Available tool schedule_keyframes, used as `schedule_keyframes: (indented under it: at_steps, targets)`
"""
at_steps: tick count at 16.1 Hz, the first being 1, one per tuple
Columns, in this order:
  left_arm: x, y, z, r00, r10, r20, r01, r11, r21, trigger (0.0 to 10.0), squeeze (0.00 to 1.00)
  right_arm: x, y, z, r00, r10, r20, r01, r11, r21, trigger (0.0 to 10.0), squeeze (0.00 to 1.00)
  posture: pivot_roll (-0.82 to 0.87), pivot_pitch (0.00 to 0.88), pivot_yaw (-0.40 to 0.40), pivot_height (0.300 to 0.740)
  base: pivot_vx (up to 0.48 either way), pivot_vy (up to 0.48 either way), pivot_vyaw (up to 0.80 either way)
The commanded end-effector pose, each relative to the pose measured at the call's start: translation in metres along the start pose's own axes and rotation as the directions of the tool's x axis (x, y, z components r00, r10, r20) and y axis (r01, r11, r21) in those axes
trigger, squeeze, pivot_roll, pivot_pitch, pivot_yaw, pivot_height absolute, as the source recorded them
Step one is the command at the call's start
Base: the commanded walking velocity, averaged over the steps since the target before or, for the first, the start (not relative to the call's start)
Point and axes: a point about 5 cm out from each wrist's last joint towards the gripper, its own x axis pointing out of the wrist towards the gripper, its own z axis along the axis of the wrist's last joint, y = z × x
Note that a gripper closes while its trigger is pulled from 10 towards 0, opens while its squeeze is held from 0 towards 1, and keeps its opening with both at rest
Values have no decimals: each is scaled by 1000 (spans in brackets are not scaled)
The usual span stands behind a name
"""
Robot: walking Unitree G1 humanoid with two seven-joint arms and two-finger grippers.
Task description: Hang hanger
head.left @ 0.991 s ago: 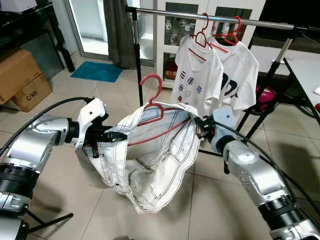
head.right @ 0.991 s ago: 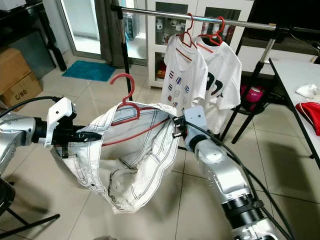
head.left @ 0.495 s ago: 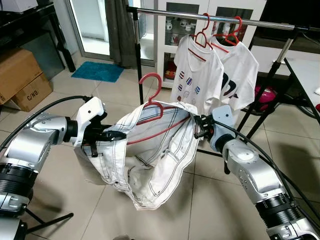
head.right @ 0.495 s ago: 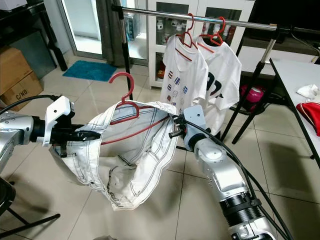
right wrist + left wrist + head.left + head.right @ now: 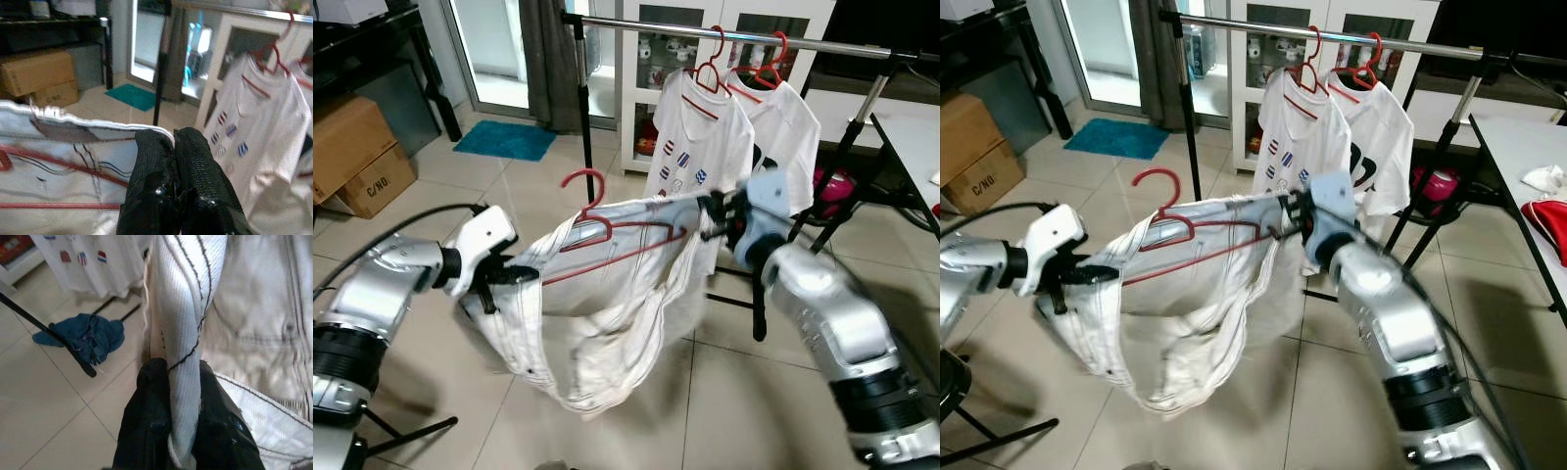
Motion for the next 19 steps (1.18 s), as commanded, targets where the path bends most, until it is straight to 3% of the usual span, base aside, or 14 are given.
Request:
schedule_keyframes:
  at_steps: [1,6,10,13,15,16,19]
  targets:
    - [5,0,-8,999,31,-40,-31,1000,-6,0,0,-5,-11,25,998,-15,66,16,1000,-16,0,0,-36,0,36,740,0,0,0]
    - [20,11,-5,991,123,-52,-124,992,-28,0,0,-18,1,21,995,94,-33,-97,992,-83,0,0,-48,0,37,740,0,0,0]
    - [25,20,17,985,148,86,-140,986,-94,0,0,-31,13,2,974,166,-155,-180,980,-81,0,0,-53,0,41,740,0,0,0]
    - [21,17,63,944,18,330,3,998,-63,0,0,-34,55,-30,919,300,-258,-328,942,-72,0,0,-44,0,44,740,0,0,0]
    - [18,13,77,922,-47,383,69,997,-44,0,0,-31,66,-43,895,331,-299,-370,925,-83,0,0,-45,0,49,740,0,0,0]
    - [15,1,86,891,-175,418,195,981,-5,0,0,-25,71,-54,884,334,-328,-386,916,-105,0,0,-45,0,49,740,0,0,0]
    - [9,-15,96,840,-313,443,332,942,36,0,0,-14,76,-65,875,330,-355,-395,909,-129,0,0,-37,0,48,740,0,0,0]
